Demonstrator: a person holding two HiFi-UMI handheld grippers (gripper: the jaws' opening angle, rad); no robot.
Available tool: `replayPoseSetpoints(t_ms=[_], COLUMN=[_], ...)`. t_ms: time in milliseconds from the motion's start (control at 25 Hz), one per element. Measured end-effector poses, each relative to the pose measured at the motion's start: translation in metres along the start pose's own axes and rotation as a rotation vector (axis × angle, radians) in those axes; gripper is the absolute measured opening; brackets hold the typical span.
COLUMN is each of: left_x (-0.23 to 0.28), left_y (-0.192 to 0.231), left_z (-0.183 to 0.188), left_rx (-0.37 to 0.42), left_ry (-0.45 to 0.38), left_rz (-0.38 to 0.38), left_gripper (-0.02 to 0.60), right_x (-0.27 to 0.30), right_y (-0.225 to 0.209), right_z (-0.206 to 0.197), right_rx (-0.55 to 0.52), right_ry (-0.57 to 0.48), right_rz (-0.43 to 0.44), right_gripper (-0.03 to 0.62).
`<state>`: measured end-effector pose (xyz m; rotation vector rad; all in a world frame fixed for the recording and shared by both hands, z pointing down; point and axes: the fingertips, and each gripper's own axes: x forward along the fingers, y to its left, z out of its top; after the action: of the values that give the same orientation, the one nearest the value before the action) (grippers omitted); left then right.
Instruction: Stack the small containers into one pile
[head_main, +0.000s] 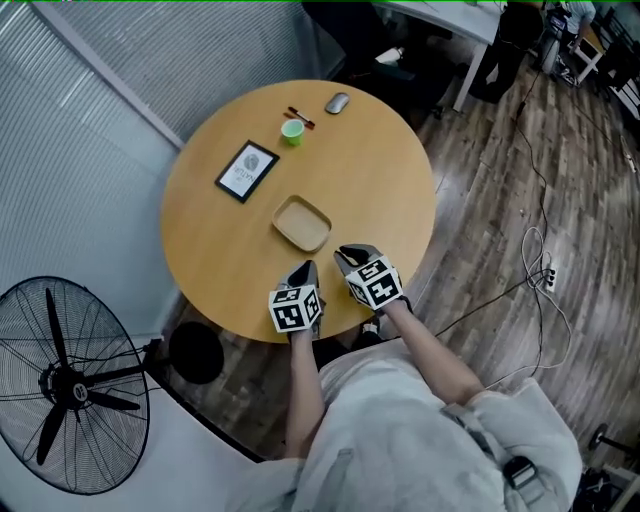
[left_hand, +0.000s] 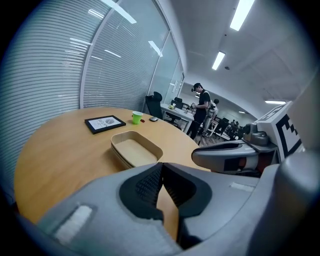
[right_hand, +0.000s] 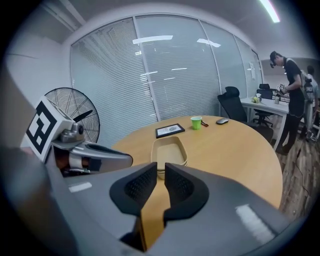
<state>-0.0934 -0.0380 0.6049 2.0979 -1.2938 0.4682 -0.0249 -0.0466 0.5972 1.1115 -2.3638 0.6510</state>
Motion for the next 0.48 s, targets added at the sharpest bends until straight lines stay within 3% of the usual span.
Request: replayPoseSetpoints(t_ms=[480], left_x=[-0.015], left_y=[0.009], left_z=[0.013], left_rx=[-0.002], left_ry=[-0.040], left_rz=[0.068], left_gripper=[0.005], right_x=[-0.002], right_y=[-0.003], right_z=[0.008], right_rx=[0.044], right_ry=[-0.026], right_rz=[0.068], right_gripper=[0.023])
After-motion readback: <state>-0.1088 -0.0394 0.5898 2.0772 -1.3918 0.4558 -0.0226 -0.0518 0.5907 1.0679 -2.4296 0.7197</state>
